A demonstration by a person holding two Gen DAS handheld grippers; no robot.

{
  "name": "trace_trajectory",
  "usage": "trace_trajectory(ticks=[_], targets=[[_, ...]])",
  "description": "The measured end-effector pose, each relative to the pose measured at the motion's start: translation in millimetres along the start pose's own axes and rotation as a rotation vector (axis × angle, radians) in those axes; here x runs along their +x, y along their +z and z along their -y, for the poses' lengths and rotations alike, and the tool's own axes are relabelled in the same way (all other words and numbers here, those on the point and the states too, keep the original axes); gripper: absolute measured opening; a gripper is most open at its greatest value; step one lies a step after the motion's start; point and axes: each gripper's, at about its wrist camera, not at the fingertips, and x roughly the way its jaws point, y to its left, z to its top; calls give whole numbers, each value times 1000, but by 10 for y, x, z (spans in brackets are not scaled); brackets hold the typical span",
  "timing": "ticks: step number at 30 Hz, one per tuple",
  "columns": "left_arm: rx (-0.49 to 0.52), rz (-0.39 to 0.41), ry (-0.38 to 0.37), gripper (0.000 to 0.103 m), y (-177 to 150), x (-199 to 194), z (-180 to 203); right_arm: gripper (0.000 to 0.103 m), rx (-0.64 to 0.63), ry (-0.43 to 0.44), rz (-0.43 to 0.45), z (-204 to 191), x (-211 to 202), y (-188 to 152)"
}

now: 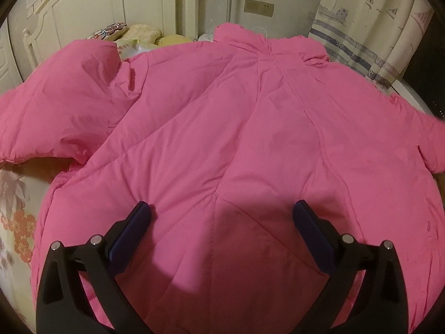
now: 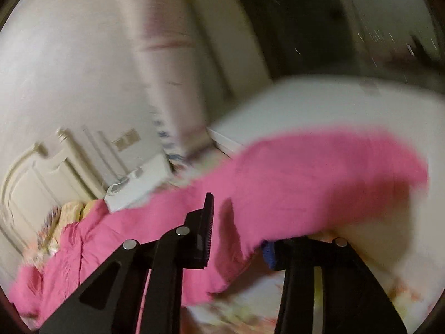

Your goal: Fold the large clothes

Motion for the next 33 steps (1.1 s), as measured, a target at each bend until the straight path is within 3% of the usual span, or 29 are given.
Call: trace_trajectory(ticks=[6,9,12,14,17,18,21,24,27,31,33], targets=[[10,19,-15,101,-36,-14,-21,42,-363,66,81,-1564,72,89],[6,31,-22,101,-54,-19,-28,42,-600,120,68,-2505,199,-291],[1,38,-31,101,-57,-23,-43,42,-807,146,-9,-3128,396,-788],[-6,42,-41,101,-72,-32,-60,43,-916,181,-201,-3394,709,-1205],[-15,49,-55,101,-90,-41,-84,50,-955,198,-463,-3348,1098,-1674],[-17,52,-58,101,-96,-41,-94,53,-966,198,-443,-3314,1077,-1715],[-15,53,-55,101,-86,-32,-81,96,-979,196,-440,-3270,1010,-1676],[-13,54,-53,101,-84,-21,-82,99,-1048,233,-446,-3182,864,-1656],[-20,57,-62,101,-105,-35,-101,99,-1006,273,-394,-3015,644,-1499],[-27,21,-81,101,-62,-66,-117,99,-768,284,-358,-2561,548,-1002],[-55,-27,-162,101,60,-108,-158,99,-645,289,-366,-2234,517,-806]])
